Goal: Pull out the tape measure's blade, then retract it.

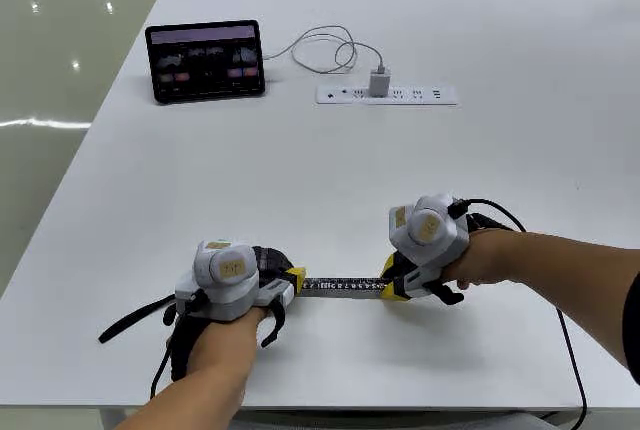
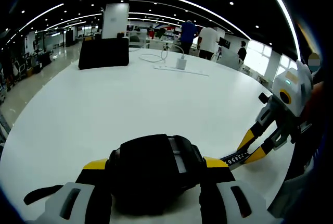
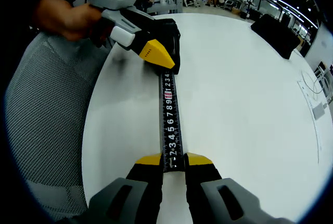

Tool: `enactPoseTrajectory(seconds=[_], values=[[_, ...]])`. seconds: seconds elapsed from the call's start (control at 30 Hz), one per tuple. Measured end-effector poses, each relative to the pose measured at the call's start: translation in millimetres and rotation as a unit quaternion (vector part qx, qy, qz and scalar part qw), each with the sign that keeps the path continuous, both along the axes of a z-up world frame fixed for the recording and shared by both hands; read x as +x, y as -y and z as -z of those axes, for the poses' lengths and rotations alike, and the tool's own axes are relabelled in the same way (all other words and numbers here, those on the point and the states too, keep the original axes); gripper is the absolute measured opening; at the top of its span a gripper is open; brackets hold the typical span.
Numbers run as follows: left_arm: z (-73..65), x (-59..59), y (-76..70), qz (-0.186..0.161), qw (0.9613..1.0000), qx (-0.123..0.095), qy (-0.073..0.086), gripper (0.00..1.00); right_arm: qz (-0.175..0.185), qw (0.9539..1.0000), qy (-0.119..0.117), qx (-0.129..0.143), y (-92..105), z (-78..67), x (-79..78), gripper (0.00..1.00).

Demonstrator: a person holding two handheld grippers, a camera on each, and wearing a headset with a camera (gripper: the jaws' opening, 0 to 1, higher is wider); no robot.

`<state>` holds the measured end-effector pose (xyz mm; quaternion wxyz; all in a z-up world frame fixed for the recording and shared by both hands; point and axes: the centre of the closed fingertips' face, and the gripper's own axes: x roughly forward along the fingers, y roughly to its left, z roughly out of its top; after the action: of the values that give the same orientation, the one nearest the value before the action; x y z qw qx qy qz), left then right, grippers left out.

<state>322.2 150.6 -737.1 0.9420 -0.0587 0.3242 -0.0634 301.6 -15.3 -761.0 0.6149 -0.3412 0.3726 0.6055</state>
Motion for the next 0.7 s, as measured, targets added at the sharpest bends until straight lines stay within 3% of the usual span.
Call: enactPoseTrajectory(seconds=[0.7], values=[[-0.5,-0.5,-0.2,-0.001,1.0000,-0.005,-0.002,0.64,-0.004,0.9999,0.002,0.012,-14.7,-0.1,0.2,0.12]])
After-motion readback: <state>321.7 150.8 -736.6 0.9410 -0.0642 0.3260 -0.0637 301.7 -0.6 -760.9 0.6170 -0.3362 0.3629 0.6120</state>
